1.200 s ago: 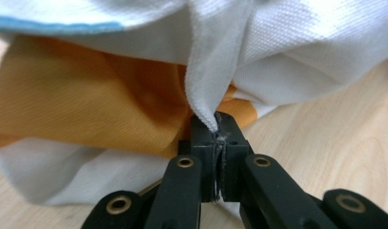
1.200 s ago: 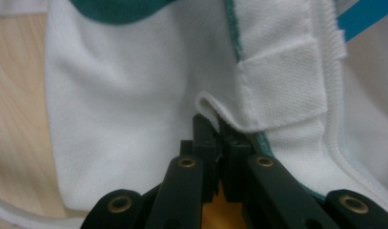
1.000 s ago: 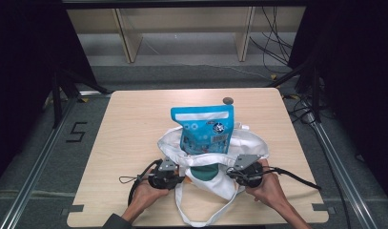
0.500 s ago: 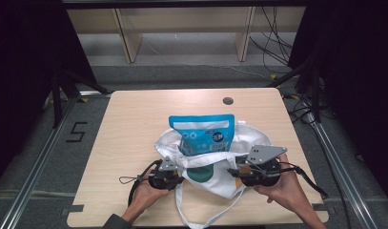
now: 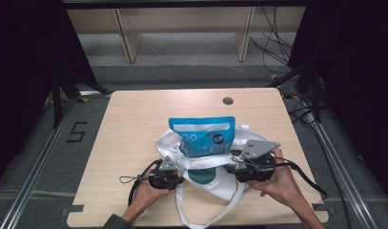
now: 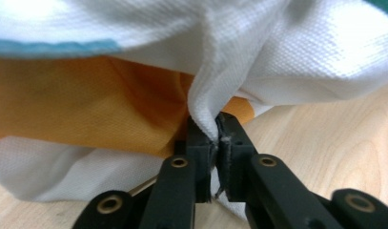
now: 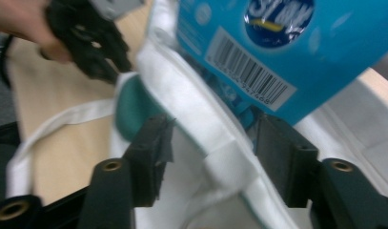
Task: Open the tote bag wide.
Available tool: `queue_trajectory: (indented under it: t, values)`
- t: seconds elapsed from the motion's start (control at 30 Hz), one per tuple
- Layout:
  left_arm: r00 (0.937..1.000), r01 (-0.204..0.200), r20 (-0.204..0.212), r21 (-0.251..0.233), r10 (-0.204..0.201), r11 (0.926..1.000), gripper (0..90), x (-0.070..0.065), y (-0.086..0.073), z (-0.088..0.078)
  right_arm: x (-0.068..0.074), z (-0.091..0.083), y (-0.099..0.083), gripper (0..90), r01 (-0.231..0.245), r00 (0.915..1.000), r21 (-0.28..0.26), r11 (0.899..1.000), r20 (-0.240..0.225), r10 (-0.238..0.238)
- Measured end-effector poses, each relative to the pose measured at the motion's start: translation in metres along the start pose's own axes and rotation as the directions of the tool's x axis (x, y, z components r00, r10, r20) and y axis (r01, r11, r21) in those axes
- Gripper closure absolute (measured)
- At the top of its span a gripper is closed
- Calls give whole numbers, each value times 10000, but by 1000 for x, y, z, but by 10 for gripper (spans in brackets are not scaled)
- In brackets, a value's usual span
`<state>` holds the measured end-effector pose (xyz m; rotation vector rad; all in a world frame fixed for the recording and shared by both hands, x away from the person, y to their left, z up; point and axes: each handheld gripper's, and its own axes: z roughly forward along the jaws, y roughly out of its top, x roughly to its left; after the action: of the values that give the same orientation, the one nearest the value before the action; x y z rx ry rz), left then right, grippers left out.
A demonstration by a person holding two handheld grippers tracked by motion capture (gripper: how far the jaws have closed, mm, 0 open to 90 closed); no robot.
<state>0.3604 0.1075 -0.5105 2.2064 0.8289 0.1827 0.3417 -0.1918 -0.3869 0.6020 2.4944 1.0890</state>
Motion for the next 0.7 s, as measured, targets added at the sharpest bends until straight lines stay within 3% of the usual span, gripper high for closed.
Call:
queue_trajectory:
  t: [0.03,0.1,0.17,0.2,0.27,0.3,0.33,0.37,0.43,0.47,0.5,0.53,0.57,0.63,0.67,0.7]
  values:
    - [9998,-11,195,-33,11,10000,797,0,0,-1,-2,15,-3,447,417,9991,580,9974,-29,-416]
    - [9991,-145,411,184,137,9997,726,-1,0,-3,-3,23,-8,498,395,9992,870,9954,36,-400]
    - [9991,-358,248,384,348,9986,655,-4,2,-10,-2,29,-14,598,1007,9921,1202,9876,626,-1087]
    - [9994,-299,204,317,292,9991,621,-5,4,-15,0,31,-16,627,1143,9905,1410,9834,593,-1237]
    - [9994,-142,316,208,135,9997,541,-7,5,-23,0,32,-19,642,1352,9868,1514,9792,684,-1468]
    - [9981,-437,433,96,433,9990,513,-13,10,-42,2,35,-21,653,1488,9853,1439,9783,620,-1590]
    - [9981,-437,433,96,433,9990,498,-13,10,-42,2,35,-21,654,1519,9846,1466,9775,638,-1626]
    - [9973,-672,299,-195,678,9975,487,-17,17,-63,2,35,-21,654,1415,9863,1483,9788,632,-1522]
    - [9973,-720,83,-663,727,9952,463,-19,26,-80,2,34,-22,654,1199,9908,1347,9836,463,-1271]
    - [9973,-720,83,-663,727,9952,459,-19,26,-80,2,34,-22,654,1199,9908,1347,9836,463,-1271]
    - [9973,-739,-39,-1164,740,9905,457,-17,38,-93,2,34,-22,653,948,9935,1335,9865,496,-1022]
    - [9973,-739,-39,-1164,740,9905,458,-17,38,-93,2,34,-22,653,948,9935,1335,9865,496,-1022]
    - [9984,-566,-138,-1780,550,9824,466,-14,49,-103,1,34,-23,651,1041,9933,1215,9871,379,-1094]
    - [9996,-189,-268,-2358,129,9716,490,-7,61,-105,0,34,-23,649,1010,9937,1170,9880,363,-1059]
    - [9996,-189,-268,-2358,129,9716,510,-7,61,-105,1,33,-22,648,785,9959,1203,9896,349,-833]
    - [9997,-42,-254,-2694,-28,9630,533,2,71,-98,0,33,-22,647,815,9953,1239,9889,423,-874]
